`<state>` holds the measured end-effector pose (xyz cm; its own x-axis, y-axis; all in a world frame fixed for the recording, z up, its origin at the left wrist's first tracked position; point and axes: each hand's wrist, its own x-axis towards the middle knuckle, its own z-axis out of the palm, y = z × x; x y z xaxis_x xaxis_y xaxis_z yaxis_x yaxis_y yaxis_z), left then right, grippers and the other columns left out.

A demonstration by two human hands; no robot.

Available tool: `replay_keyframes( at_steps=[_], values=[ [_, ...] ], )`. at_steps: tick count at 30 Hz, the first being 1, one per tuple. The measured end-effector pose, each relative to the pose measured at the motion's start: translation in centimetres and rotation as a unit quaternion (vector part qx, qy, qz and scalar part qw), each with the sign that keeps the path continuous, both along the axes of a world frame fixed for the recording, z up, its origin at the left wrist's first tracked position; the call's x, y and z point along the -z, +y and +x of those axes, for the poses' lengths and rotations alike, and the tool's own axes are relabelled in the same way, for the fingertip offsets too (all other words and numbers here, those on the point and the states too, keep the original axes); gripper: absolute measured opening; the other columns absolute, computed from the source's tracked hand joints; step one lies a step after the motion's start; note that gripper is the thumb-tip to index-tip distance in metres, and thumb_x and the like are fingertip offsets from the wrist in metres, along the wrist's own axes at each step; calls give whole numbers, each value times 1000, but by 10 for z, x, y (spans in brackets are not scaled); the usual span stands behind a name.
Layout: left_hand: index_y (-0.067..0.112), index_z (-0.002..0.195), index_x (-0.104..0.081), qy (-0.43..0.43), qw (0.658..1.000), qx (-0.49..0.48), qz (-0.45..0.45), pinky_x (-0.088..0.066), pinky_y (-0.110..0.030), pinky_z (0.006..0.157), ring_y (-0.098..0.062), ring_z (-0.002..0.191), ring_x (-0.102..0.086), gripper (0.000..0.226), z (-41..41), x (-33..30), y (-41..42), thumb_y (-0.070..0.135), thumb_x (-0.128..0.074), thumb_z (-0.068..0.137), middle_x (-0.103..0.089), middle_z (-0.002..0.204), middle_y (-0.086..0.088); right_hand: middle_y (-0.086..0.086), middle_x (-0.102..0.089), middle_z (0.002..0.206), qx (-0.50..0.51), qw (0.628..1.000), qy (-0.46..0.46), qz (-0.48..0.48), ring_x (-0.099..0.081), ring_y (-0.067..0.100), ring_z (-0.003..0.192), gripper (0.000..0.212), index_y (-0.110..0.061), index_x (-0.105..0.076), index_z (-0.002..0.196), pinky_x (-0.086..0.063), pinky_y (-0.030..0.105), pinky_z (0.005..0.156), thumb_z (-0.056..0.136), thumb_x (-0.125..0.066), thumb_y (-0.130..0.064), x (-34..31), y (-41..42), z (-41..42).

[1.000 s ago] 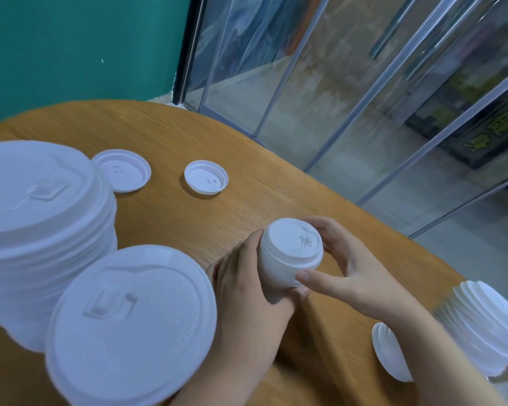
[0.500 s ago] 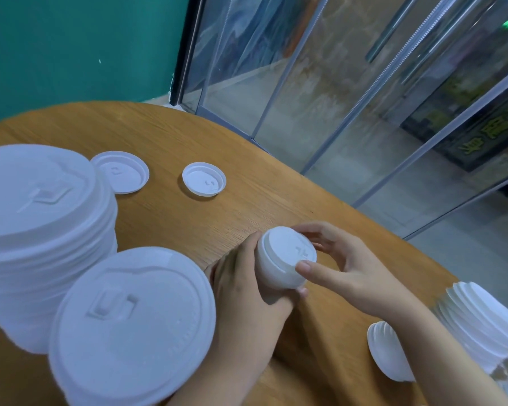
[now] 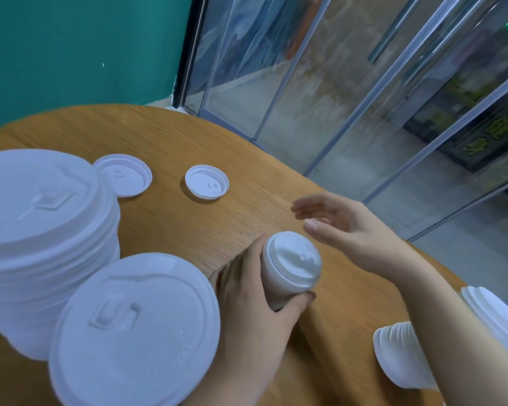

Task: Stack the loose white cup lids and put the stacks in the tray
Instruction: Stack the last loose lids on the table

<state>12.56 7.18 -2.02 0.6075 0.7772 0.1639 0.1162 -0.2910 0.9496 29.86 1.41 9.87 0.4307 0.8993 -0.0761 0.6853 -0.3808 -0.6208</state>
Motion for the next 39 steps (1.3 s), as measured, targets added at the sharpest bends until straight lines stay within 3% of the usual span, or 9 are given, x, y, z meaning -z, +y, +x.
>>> replay_keyframes(
  at_steps=[4, 6, 8, 12, 21, 25, 30, 34, 39],
  values=[
    [50, 141, -41, 3, 1000, -11, 11, -19, -17, 112, 6, 126, -39, 91, 2, 5, -2, 79, -65, 58, -54, 135, 32, -10, -71, 117, 32, 999, 12, 30, -67, 4, 111, 52, -25, -67, 121, -54, 38, 103, 81, -74, -58, 16, 45, 21],
    [53, 140, -39, -1, 1000, -21, 9, -28, -26, 109, 15, 120, -32, 94, 3, 7, -1, 80, -62, 54, -53, 132, 36, -13, -69, 117, 16, 1000, -7, 1, -66, 3, 110, 51, -26, -67, 119, -54, 39, 102, 79, -77, -55, 28, 70, 31],
    [54, 140, -37, -1, 1000, -17, 11, -25, -23, 108, 14, 123, -33, 96, 5, 7, -2, 80, -62, 51, -52, 131, 39, -18, -66, 121, -12, 997, -46, -55, -61, 0, 114, 49, -28, -67, 121, -53, 38, 102, 81, -79, -54, 36, 92, 40],
    [48, 139, -41, -1, 999, -13, 32, -12, -11, 110, -4, 121, -58, 94, 10, 9, -4, 79, -64, 53, -59, 132, 32, -21, -60, 129, -52, 989, -98, -102, -55, 0, 123, 59, -36, -61, 129, -50, 39, 105, 78, -80, -58, 45, 125, 53],
    [43, 136, -48, -19, 997, -15, 69, -26, -20, 104, -4, 114, -63, 95, 14, 9, -5, 77, -66, 49, -63, 126, 29, -15, -53, 142, -72, 983, -120, -122, -51, 5, 128, 83, -27, -48, 146, -47, 30, 104, 77, -84, -57, 64, 166, 42],
    [36, 133, -56, -29, 997, -16, 74, -29, -21, 102, -3, 110, -62, 95, 16, 8, -8, 75, -64, 46, -65, 123, 25, -11, -51, 142, -88, 974, -140, -152, -51, 8, 119, 96, -26, -40, 154, -39, 24, 95, 75, -85, -58, 62, 176, 34],
    [32, 131, -59, -27, 997, -14, 69, -26, -20, 103, -3, 108, -63, 95, 16, 5, -7, 78, -60, 48, -66, 122, 24, -8, -60, 133, -102, 968, -171, -155, -55, 15, 121, 75, -25, -54, 140, -46, 33, 100, 78, -85, -55, 60, 179, 26],
    [34, 132, -58, -21, 998, -11, 54, -24, -18, 103, -9, 106, -68, 97, 15, 5, -7, 77, -62, 46, -66, 122, 24, -13, -55, 128, -90, 969, -168, -154, -53, 12, 112, 72, -29, -51, 137, -41, 26, 84, 78, -85, -53, 60, 175, 32],
    [32, 130, -60, -27, 998, -15, 50, -21, -15, 106, -9, 103, -68, 97, 18, 4, -10, 75, -62, 42, -66, 120, 23, -13, -51, 134, -71, 983, -116, -123, -55, 13, 121, 83, -37, -38, 149, -46, 30, 99, 80, -83, -51, 48, 154, 38]
  ],
)
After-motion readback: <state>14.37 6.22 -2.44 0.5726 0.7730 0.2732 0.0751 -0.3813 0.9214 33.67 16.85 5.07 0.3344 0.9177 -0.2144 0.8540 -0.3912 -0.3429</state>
